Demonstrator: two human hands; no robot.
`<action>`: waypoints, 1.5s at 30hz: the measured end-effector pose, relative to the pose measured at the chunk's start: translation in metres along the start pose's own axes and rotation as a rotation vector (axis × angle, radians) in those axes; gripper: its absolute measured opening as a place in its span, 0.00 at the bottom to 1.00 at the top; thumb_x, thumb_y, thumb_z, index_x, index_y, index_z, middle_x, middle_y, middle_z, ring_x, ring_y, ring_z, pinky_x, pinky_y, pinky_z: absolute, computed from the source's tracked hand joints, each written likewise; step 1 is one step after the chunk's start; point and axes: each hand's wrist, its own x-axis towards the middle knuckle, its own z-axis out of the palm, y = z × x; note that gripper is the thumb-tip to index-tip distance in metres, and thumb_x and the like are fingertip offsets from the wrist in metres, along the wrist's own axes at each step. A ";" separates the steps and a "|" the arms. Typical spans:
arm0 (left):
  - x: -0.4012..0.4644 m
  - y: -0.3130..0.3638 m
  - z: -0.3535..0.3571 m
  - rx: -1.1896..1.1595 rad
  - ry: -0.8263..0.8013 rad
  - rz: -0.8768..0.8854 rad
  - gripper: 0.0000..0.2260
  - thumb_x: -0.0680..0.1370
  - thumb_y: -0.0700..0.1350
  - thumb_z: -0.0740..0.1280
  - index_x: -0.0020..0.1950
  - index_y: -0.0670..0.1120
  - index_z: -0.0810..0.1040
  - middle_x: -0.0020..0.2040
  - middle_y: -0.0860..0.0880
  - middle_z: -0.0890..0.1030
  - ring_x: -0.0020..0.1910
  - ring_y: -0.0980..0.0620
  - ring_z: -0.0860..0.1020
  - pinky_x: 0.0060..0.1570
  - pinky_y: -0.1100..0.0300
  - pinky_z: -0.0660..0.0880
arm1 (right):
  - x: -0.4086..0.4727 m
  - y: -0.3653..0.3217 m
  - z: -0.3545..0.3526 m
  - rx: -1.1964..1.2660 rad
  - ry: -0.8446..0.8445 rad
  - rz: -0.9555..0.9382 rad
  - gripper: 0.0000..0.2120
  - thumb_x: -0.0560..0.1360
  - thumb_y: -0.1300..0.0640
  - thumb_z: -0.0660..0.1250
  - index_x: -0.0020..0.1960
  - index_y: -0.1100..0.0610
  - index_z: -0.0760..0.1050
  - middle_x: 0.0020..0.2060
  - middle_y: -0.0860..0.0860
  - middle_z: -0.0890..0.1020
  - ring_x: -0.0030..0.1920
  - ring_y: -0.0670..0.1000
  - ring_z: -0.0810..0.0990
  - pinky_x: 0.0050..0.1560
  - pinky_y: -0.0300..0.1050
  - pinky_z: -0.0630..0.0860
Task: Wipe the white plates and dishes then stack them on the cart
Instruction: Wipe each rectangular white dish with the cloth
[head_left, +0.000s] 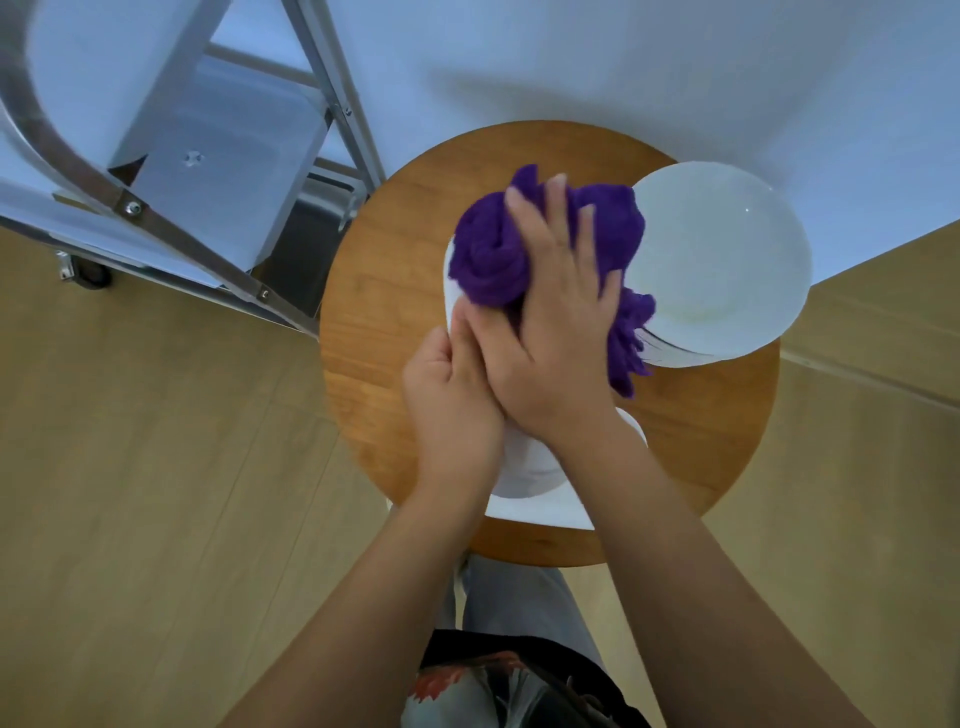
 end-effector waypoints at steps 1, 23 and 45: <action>0.003 -0.001 -0.001 -0.034 0.010 -0.032 0.17 0.80 0.52 0.58 0.36 0.43 0.75 0.32 0.45 0.74 0.33 0.48 0.71 0.31 0.57 0.71 | -0.004 0.000 0.004 0.023 -0.041 -0.019 0.28 0.75 0.51 0.62 0.74 0.53 0.61 0.76 0.52 0.58 0.76 0.57 0.50 0.70 0.62 0.41; 0.059 0.018 -0.032 0.343 -0.215 -0.243 0.19 0.79 0.63 0.51 0.39 0.56 0.75 0.29 0.60 0.80 0.30 0.67 0.78 0.25 0.75 0.69 | -0.097 0.034 0.018 -0.256 -0.126 -0.236 0.19 0.78 0.43 0.54 0.67 0.48 0.66 0.71 0.50 0.64 0.73 0.59 0.57 0.69 0.69 0.50; 0.110 0.024 -0.055 0.139 -0.128 -0.179 0.23 0.79 0.58 0.58 0.41 0.38 0.74 0.38 0.42 0.75 0.36 0.46 0.72 0.39 0.52 0.72 | -0.051 0.009 0.081 0.216 0.003 0.400 0.25 0.78 0.47 0.58 0.69 0.33 0.52 0.76 0.44 0.54 0.66 0.27 0.53 0.57 0.18 0.56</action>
